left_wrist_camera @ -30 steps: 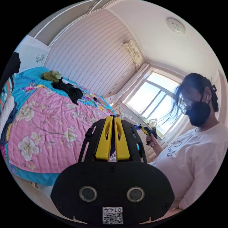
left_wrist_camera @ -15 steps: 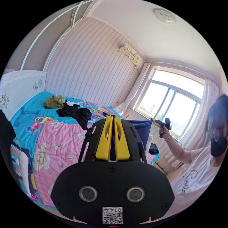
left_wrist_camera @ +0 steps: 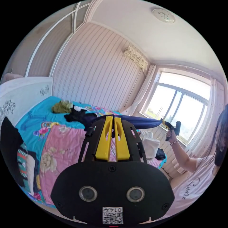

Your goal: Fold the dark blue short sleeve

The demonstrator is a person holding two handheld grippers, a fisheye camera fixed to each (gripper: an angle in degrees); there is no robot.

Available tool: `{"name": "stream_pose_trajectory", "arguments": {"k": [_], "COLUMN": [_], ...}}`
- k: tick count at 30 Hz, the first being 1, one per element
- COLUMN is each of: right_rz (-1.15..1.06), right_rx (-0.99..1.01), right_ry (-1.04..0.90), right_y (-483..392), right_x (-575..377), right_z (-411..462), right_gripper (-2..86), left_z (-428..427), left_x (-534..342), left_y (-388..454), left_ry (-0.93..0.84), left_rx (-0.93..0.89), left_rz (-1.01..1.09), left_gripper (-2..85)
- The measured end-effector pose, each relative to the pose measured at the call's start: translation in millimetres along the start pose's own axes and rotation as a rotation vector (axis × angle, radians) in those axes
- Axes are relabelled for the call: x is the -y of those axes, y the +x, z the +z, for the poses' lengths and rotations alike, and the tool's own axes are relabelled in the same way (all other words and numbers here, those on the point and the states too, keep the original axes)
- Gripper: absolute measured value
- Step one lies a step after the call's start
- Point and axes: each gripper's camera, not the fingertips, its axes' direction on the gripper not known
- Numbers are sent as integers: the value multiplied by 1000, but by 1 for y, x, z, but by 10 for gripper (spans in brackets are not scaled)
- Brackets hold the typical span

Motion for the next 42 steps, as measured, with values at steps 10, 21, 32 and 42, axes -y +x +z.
{"name": "stream_pose_trajectory", "arguments": {"k": [10, 21, 32, 42], "right_rz": [616, 621, 562, 579], "right_rx": [-14, -6, -126, -143], "right_ry": [-515, -777, -890, -936], "right_y": [67, 36, 12, 5], "right_x": [-272, -300, -275, -264], "right_z": [118, 173, 229, 318], "right_gripper": [0, 1, 29, 91], "left_z": [95, 88, 135, 245], "left_x": [-247, -318, -343, -365], "left_y": [-105, -120, -131, -136], "left_ry": [-502, -594, -645, -824], "left_rx": [163, 196, 260, 300], "left_rz": [-324, -326, -261, -218], "left_gripper": [-10, -10, 14, 62]}}
